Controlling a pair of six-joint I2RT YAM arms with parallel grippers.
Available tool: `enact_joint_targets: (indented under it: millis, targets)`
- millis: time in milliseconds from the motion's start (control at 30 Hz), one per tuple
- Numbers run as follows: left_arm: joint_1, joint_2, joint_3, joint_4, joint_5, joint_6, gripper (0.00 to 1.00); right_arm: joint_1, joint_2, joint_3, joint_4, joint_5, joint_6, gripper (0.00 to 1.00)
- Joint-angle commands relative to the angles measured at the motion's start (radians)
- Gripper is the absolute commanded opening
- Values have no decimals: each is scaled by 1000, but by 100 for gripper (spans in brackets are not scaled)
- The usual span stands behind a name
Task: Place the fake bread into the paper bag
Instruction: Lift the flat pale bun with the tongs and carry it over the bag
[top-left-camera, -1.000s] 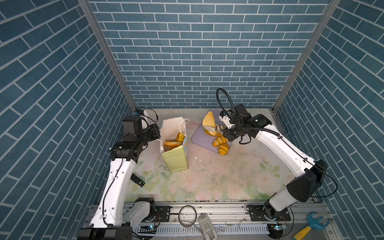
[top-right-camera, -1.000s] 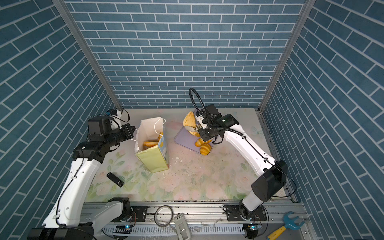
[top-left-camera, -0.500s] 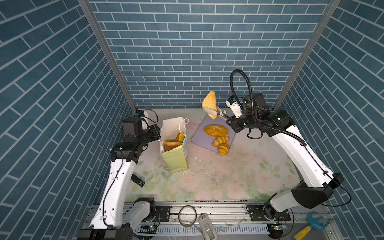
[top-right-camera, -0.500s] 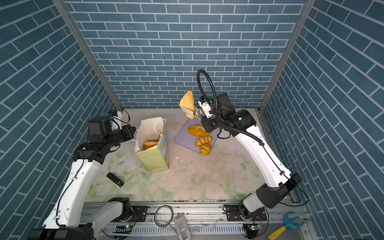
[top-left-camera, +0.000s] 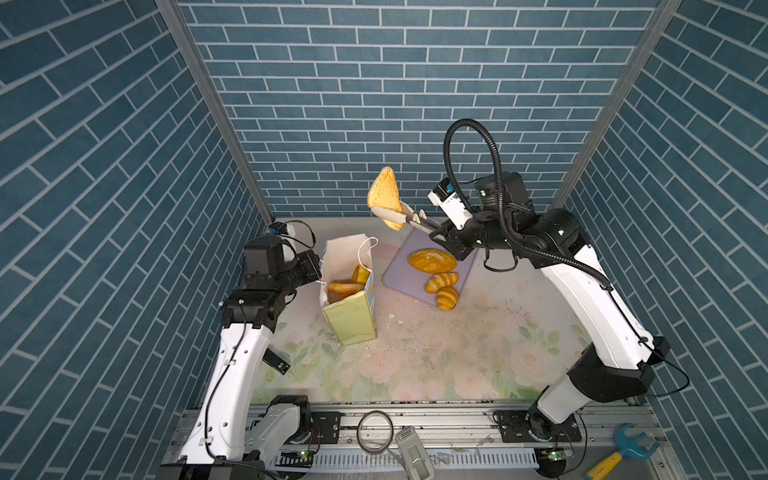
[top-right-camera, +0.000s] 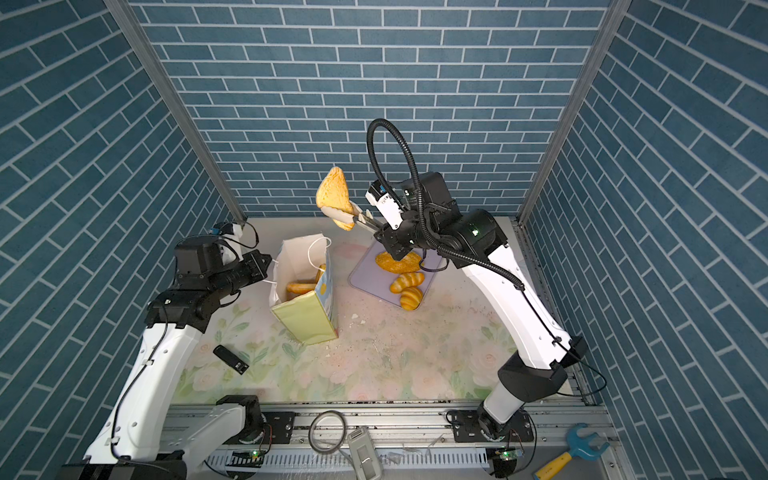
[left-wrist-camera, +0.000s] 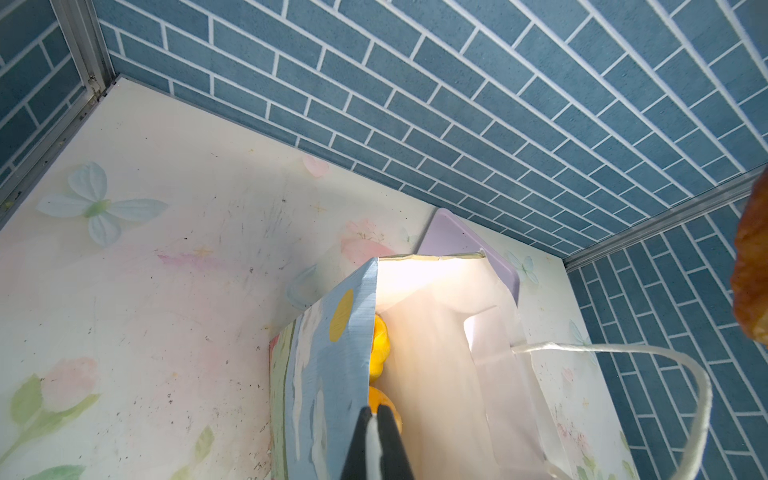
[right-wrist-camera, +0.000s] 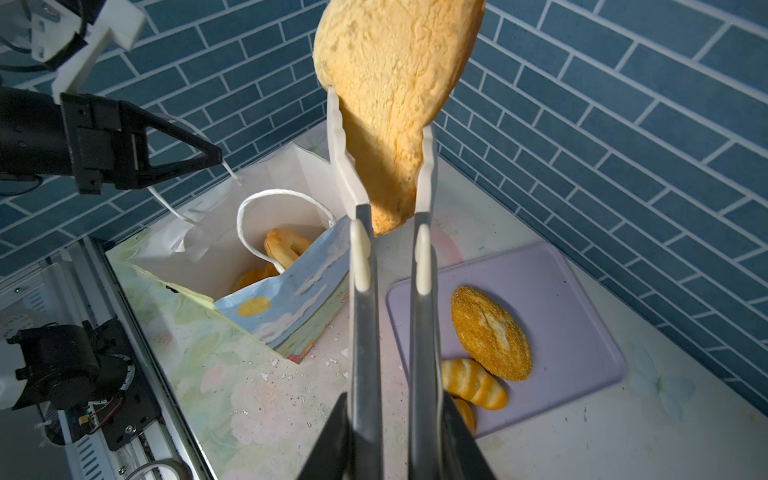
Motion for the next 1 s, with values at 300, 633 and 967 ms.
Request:
enact_joint_targets:
  millis: [300,633,967]
  targets:
    - [-6,-20,-21,17,6,-20,3,127,68,135,-45,-73,-119,26]
    - [-16,-34,-36,23,1,-35,3,194,75,101,-21,-95,-135,27]
    - [-16,-51,-38,14,-16,-32,3,206,24,-74,54,-96,-87,28]
